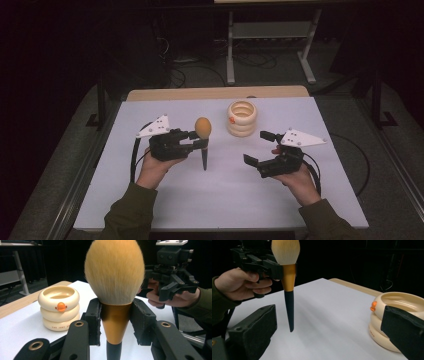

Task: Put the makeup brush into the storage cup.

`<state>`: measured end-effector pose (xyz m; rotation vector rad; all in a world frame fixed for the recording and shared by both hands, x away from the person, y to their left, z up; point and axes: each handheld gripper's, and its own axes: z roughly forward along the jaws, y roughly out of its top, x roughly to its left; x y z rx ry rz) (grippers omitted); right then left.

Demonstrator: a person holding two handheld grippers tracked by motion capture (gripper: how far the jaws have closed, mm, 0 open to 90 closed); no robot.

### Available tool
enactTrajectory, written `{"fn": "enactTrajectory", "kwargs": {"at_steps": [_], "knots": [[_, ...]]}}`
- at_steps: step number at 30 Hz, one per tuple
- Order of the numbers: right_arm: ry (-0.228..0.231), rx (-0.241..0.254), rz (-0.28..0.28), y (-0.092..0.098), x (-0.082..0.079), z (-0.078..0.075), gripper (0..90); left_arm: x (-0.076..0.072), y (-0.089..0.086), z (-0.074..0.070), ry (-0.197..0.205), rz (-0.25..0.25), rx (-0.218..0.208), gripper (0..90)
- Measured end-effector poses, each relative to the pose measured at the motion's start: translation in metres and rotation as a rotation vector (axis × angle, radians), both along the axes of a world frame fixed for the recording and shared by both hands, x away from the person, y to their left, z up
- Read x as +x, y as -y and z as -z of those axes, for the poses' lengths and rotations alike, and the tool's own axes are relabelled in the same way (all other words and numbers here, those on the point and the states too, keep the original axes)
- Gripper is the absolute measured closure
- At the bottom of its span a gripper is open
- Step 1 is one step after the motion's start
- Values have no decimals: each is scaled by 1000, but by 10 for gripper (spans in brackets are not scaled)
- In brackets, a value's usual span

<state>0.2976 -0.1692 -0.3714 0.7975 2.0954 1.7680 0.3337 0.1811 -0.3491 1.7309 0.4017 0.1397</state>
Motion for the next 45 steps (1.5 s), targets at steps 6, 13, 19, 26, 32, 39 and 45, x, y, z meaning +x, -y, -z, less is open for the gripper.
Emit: {"fn": "enactTrajectory", "kwargs": {"at_steps": [6,13,19,26,32,39,45], "knots": [[-14,-1,-21,-12,5,0,0,-1,1,0,6,7,-10,625],[-18,1,-45,-23,8,1,0,-1,3,0,11,9,-13,625],[-22,-3,-59,-32,9,1,0,-2,6,0,11,12,-14,625],[-31,-6,-86,-43,11,4,47,-4,11,1,7,18,-18,625],[-37,-11,-110,-55,13,7,102,-6,15,3,3,23,-19,625],[-62,-11,-138,-70,14,10,159,-7,19,5,8,21,-17,625],[-79,4,-143,-78,15,13,245,-8,20,5,6,19,-28,625]]}}
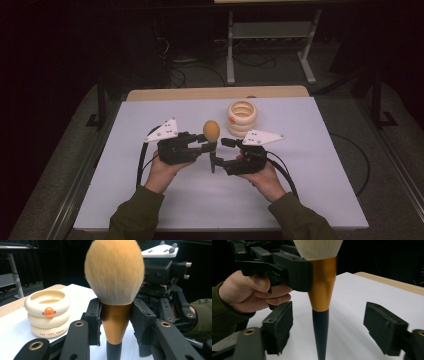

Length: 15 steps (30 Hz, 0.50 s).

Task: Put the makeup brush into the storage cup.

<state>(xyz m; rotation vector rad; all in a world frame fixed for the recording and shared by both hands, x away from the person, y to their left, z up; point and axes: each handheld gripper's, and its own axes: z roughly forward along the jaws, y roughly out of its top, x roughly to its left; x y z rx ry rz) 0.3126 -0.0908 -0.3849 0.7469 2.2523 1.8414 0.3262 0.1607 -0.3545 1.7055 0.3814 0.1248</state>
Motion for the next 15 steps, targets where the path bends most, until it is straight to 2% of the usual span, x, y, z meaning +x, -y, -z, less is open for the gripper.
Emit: {"fn": "enactTrajectory", "kwargs": {"at_steps": [6,11,15], "knots": [[-7,7,-9,-7,1,2,355,0,1,1,-1,2,-1,625],[-27,1,-14,-13,2,4,424,0,2,1,-2,2,1,625],[-27,-6,-16,-17,2,4,473,0,3,2,0,5,3,625]]}}
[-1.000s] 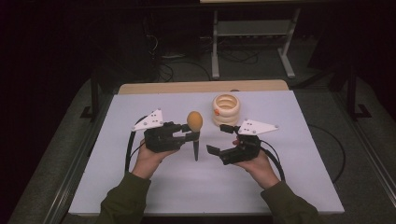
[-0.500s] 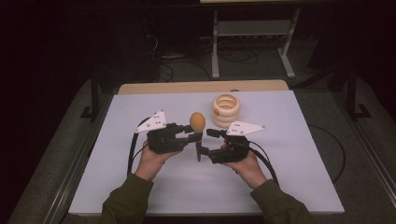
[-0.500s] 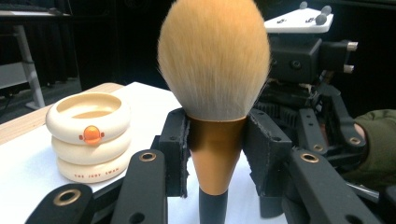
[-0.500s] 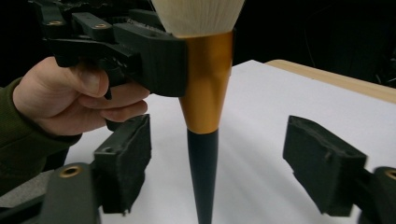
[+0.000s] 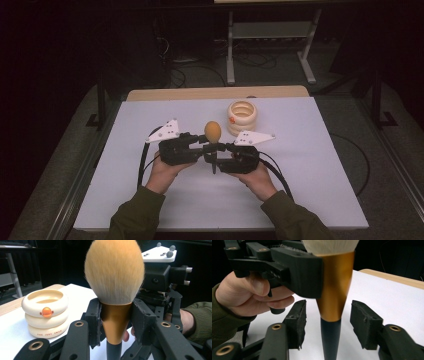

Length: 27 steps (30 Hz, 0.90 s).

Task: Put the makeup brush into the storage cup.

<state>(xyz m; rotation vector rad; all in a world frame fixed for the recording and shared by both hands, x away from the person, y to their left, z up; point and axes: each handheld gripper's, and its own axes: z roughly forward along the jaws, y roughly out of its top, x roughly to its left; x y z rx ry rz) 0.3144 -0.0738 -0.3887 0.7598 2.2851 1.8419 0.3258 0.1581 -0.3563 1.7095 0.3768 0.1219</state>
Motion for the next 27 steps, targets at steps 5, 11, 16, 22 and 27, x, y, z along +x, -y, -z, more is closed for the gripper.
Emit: {"fn": "enactTrajectory", "kwargs": {"at_steps": [5,11,16,22,27], "knots": [[-2,-4,6,0,-1,-1,542,0,1,0,-4,4,-4,625],[8,-4,26,0,-3,-2,632,-1,2,1,-3,2,2,625],[12,-6,24,1,-3,-3,687,-1,3,1,-4,3,1,625],[16,-14,26,1,-5,-3,697,-1,3,1,-4,6,1,624],[15,-16,24,1,-5,-3,703,-1,3,1,2,11,6,623]]}}
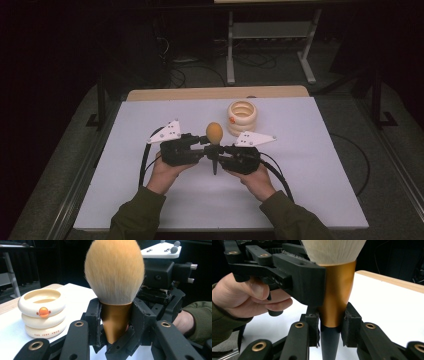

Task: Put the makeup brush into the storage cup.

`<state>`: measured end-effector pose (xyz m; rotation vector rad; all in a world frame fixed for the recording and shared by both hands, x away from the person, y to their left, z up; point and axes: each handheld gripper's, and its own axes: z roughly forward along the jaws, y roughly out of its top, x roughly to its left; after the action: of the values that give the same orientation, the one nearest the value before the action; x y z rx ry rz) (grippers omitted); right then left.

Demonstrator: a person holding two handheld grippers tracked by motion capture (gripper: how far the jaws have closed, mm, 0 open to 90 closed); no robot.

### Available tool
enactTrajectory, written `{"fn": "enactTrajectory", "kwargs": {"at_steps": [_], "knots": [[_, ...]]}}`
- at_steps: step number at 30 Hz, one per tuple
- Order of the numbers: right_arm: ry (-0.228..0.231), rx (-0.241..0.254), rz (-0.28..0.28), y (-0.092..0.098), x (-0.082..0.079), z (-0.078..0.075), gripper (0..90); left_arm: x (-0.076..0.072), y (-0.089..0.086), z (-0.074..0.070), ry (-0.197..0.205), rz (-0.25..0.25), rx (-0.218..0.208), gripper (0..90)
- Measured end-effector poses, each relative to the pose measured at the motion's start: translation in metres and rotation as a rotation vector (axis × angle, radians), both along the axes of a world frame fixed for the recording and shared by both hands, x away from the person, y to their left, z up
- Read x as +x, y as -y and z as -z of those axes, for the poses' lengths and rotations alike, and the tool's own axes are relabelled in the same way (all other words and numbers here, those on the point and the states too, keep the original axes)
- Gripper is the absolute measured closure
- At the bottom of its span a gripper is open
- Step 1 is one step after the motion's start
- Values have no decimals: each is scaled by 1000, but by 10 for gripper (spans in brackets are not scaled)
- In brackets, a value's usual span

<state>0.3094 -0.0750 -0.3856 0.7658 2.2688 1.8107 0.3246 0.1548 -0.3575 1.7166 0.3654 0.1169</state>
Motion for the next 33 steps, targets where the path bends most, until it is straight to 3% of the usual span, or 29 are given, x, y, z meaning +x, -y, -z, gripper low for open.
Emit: {"fn": "enactTrajectory", "kwargs": {"at_steps": [6,19,33], "knots": [[-11,-11,4,0,1,2,705,2,1,2,-20,10,7,602],[-6,-24,16,5,2,1,706,1,-8,0,-43,19,28,384],[8,-25,22,11,3,-2,706,-13,-39,10,-55,-61,74,181]]}}
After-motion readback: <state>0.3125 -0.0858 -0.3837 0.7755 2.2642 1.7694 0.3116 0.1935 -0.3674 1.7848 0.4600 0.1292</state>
